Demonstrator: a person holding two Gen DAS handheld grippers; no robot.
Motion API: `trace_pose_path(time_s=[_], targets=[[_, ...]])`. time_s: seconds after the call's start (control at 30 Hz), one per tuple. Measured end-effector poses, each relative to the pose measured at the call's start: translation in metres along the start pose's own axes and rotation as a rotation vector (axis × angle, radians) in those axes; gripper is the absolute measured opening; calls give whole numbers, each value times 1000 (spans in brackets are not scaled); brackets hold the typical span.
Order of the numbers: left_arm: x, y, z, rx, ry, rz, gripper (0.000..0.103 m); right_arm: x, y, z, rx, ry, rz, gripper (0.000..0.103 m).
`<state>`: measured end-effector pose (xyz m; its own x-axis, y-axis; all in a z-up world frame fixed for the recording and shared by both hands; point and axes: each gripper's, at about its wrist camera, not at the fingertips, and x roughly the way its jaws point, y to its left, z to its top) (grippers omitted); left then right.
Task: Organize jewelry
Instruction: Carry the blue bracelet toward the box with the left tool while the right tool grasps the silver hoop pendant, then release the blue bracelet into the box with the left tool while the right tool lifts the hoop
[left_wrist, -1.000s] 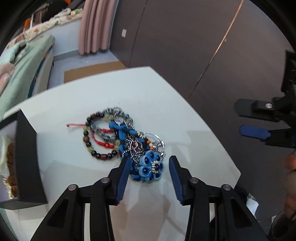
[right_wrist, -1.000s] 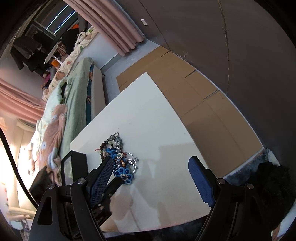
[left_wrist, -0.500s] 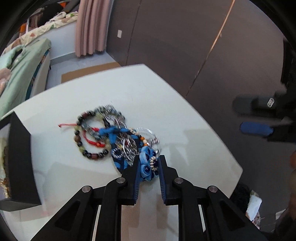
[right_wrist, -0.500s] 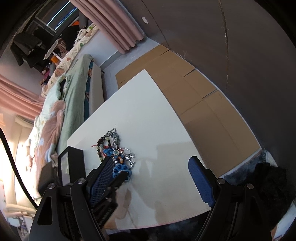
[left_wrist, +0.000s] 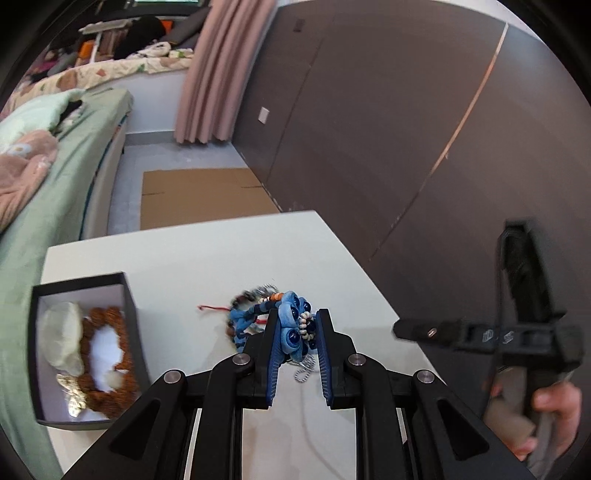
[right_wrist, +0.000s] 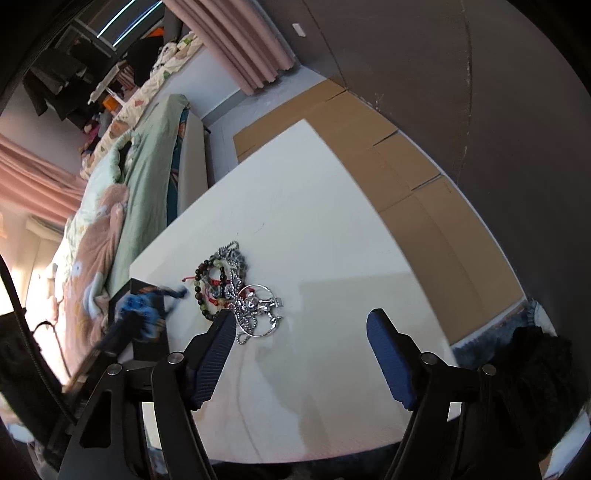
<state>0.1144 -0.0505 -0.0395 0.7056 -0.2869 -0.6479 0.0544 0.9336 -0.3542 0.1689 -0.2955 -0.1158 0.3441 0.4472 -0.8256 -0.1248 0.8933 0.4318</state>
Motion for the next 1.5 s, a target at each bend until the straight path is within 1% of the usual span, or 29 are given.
trace_pose_path(time_s=[0.1,0.27,0.43,0.57,0.73,0.83,0.97,1.0,1.07,1.1,1.17,1.23,1.4,1.5], targets=[[-6,12,7,-27,-14,4,19,13,10,-1,-33,24,-19,75],[-18,30,15,-61,-40,12,19,29,35,-3,-146,47,-55,75],[-24,45,16,-72,-44,21,19,46,59,-7,-303,64,-155,75],[-27,56,18,-86,-45,26,19,58,71,-12,-407,95,-187,75],[-28,64,21,-95,-49,28,19,66,83,-20,-515,95,-249,75],[-28,66,23,-100,-50,27,19,73,83,-18,-538,105,-280,75],[-27,69,26,-102,-49,24,19,80,82,-15,-544,113,-292,75],[-27,69,26,-103,-48,23,19,82,81,-13,-546,114,-294,75],[-26,71,27,-107,-45,23,19,85,81,-8,-535,123,-269,75],[-25,71,28,-110,-43,25,19,85,81,-7,-531,127,-270,74],[-24,72,28,-116,-39,27,19,84,82,-7,-524,137,-281,67],[-24,74,28,-121,-33,32,19,82,85,-9,-539,143,-280,52],[-26,74,28,-124,-31,38,19,81,92,-14,-558,163,-273,52],[-30,73,26,-123,-37,41,19,75,92,-15,-534,165,-245,52]])
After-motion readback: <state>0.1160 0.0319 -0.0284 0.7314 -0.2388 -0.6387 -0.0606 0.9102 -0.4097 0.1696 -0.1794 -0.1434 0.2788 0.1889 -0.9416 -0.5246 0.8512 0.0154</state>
